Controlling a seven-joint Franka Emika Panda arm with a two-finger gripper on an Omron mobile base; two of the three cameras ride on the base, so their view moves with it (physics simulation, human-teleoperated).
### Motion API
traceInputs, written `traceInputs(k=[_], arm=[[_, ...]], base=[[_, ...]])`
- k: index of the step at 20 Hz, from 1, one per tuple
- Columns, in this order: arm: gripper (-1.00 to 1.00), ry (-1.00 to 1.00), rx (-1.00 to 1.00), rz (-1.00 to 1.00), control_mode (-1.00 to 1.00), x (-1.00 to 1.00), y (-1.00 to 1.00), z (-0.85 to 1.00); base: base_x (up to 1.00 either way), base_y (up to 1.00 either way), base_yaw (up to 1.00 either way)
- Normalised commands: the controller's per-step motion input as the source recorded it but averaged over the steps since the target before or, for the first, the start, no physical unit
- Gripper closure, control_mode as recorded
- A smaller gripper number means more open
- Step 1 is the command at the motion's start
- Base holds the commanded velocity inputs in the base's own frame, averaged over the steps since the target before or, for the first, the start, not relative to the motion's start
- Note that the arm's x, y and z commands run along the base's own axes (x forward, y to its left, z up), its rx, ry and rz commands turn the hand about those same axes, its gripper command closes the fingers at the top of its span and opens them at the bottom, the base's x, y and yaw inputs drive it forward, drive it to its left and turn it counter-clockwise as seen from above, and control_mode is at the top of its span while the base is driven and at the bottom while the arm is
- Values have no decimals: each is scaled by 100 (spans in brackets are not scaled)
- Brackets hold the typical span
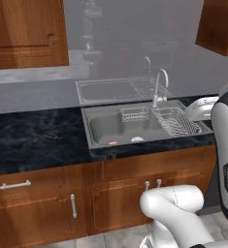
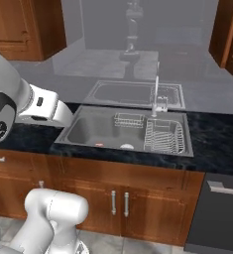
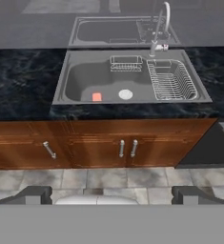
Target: Pick up the sponge and bar soap from the sink, and place them back in the cabinet, and close the cabinet doors.
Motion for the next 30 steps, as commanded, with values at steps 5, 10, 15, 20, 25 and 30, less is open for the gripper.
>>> traceInputs(k=[5, 10, 15, 20, 25, 30], arm=[[-100, 0, 0, 0, 100, 0, 0, 0], [-100, 0, 0, 0, 100, 0, 0, 0], [-100, 0, 0, 0, 100, 0, 0, 0], [-100, 0, 0, 0, 100, 0, 0, 0], [-100, 0, 0, 0, 100, 0, 0, 0], [-100, 0, 0, 0, 100, 0, 0, 0]], base=[[33, 0, 0], [36, 0, 0], [33, 0, 0], [35, 0, 0], [39, 0, 0], [38, 0, 0]])
